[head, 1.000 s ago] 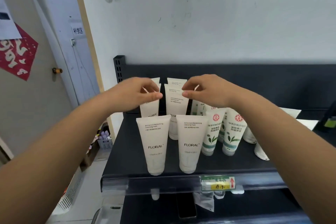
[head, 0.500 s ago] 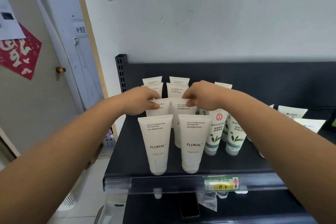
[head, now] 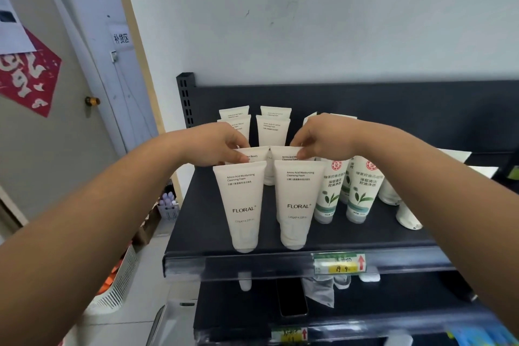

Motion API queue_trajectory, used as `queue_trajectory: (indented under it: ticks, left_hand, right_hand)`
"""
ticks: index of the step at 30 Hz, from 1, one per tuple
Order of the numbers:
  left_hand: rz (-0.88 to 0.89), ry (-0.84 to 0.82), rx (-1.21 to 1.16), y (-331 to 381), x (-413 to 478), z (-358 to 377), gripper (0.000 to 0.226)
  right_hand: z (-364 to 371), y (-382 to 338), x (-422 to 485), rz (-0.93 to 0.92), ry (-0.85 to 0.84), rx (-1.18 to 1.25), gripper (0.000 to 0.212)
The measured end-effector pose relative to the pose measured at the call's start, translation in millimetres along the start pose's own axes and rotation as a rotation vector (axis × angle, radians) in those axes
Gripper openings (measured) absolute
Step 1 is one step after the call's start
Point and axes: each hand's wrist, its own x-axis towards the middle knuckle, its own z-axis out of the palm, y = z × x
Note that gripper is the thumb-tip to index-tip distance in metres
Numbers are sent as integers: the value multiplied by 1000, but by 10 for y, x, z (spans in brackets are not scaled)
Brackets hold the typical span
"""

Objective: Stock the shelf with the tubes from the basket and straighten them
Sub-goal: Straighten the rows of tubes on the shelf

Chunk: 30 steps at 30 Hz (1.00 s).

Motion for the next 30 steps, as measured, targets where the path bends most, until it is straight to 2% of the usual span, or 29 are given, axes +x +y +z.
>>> queue_trajectory:
  ticks: [18,22,24,26,30]
  left_hand:
    - [5,-29,20,-40,32,-20,16]
    - [-6,-111,23,-54,45,-73,19]
    - [-16,-150,2,-68,49,-144,26]
    - [-27,-75,12,-109,87,-235,34]
    - [-52,252,14,-278,316,-309,41]
  right_hand:
    - [41,72,28,-20,-59,76,22]
    - [-56,82,51,-34,-127,141,25]
    - [-160,67,83,-41,-78,203,27]
    - [-235,64,178,-22,10,218,28]
    - [-205,71,535,37,116,53,32]
